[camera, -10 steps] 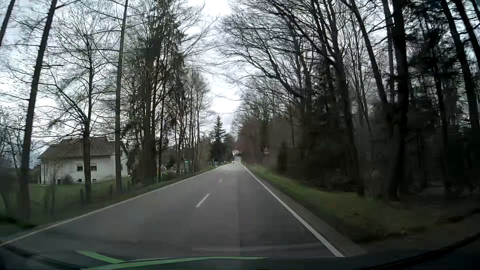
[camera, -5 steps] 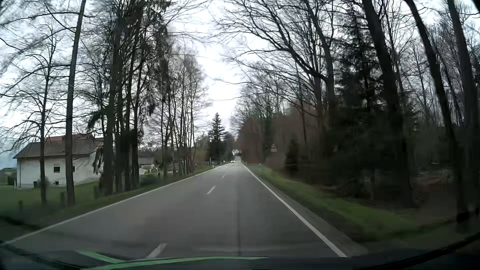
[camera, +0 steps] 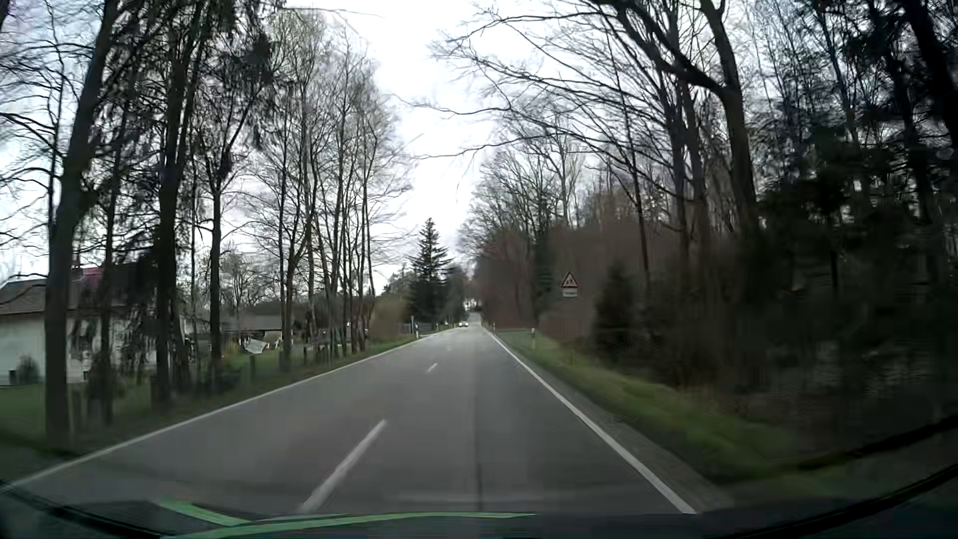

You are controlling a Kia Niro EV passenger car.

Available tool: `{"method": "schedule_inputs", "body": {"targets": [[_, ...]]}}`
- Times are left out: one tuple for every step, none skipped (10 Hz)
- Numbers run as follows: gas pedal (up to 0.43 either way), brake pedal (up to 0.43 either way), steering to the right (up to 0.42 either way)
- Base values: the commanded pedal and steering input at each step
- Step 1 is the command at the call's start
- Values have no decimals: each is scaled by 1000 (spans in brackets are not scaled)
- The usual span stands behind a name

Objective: Follow the waypoints while adhering to traffic rules and regulations

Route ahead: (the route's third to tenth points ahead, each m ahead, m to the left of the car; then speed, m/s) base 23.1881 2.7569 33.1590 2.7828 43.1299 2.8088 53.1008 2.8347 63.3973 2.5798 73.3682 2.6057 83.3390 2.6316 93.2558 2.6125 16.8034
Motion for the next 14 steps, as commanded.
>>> {"method": "schedule_inputs", "body": {"targets": [[220,0,-1],[220,0,-1],[220,0,-1],[220,0,-1],[220,0,-1],[220,0,-1],[220,0,-1],[220,0,-1],[220,0,-1],[220,0,-1],[220,0,-1],[220,0,-1],[220,0,-1],[220,0,0]]}}
